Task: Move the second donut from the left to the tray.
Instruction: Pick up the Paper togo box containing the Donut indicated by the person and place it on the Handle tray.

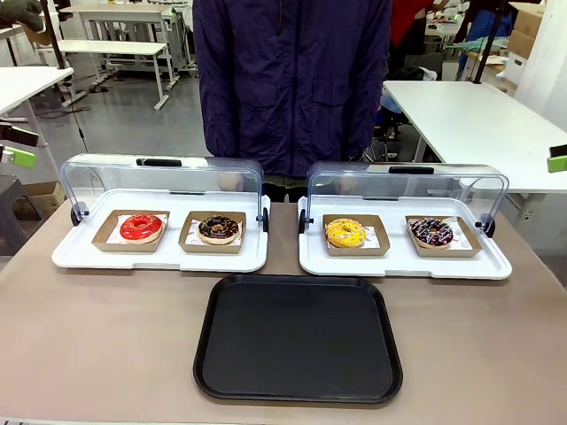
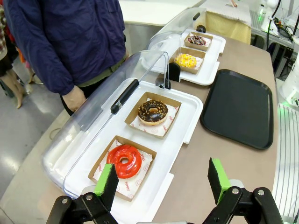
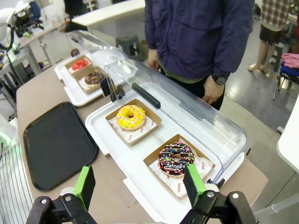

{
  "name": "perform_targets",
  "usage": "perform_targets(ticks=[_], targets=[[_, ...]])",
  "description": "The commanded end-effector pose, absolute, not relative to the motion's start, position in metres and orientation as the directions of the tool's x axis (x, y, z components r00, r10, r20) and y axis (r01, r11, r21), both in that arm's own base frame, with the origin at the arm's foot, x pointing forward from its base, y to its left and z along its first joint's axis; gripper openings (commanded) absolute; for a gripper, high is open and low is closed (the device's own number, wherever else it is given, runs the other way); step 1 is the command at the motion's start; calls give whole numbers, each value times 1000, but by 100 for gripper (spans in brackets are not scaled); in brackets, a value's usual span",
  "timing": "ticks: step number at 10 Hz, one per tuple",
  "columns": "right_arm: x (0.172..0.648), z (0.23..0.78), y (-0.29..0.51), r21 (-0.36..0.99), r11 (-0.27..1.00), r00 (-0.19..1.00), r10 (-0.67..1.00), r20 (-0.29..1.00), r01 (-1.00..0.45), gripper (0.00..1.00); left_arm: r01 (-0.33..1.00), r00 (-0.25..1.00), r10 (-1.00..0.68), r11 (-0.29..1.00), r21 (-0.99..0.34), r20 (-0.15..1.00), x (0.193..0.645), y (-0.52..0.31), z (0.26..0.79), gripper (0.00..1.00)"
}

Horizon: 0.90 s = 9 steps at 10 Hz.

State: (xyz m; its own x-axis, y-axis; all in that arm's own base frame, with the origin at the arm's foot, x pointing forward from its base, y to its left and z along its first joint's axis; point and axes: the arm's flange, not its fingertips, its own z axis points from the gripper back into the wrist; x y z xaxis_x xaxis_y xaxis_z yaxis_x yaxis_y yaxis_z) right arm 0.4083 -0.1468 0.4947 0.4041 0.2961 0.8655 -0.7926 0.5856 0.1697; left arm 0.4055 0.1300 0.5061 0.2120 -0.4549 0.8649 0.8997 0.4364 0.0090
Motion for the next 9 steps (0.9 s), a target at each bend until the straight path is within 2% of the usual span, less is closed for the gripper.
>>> perform_targets(ticks=[1,9], targets=[[409,496,-146,168,583,399,294,869,-795,100,902,204,-450,432,11,869,405,129,508,100],[409,496,-146,168,583,399,294,869,-795,100,902,204,-450,432,11,869,405,129,508,100]])
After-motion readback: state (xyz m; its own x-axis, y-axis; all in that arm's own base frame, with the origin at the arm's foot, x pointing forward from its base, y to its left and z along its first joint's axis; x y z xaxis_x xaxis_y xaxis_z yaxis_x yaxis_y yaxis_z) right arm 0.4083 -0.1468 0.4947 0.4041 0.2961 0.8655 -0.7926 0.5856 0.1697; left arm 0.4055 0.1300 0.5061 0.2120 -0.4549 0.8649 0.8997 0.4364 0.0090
